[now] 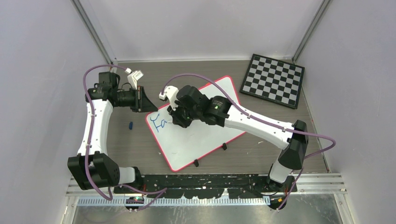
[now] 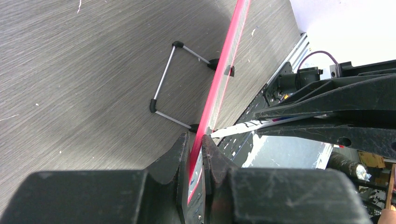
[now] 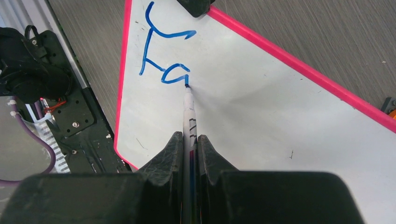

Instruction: Write a sentence on the whiteboard

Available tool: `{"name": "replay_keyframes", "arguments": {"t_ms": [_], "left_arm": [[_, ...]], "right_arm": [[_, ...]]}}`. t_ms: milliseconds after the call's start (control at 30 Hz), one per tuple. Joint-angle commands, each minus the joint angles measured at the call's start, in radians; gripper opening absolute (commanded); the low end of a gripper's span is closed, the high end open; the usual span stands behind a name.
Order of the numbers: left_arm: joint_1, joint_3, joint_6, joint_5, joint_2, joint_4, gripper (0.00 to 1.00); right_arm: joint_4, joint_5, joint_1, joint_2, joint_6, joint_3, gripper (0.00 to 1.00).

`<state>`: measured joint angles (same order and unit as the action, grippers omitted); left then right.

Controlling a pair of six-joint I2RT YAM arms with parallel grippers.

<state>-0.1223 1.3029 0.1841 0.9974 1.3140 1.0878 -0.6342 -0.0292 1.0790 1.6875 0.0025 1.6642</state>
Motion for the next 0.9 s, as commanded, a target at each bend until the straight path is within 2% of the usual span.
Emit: {"name": "replay_keyframes", "arguments": {"t_ms": [0, 433, 867], "left_arm": [[0.011, -0.012, -0.017, 0.009, -0.018, 0.021, 0.0], [0.015, -0.007, -0.017, 0.01, -0.018, 0.026, 0.0], [0.017, -0.005, -0.013, 0.011, -0.018, 0.028, 0.0]], "right_arm": [[0.009, 0.043, -0.008, -0.031, -0.011, -0.026, 0.0], [-0.039, -0.021, -0.007, -0.063, -0.026, 0.059, 0.0], [-0.02, 0.016, -0.007, -0.009, -0.03, 0.091, 0.0]]}}
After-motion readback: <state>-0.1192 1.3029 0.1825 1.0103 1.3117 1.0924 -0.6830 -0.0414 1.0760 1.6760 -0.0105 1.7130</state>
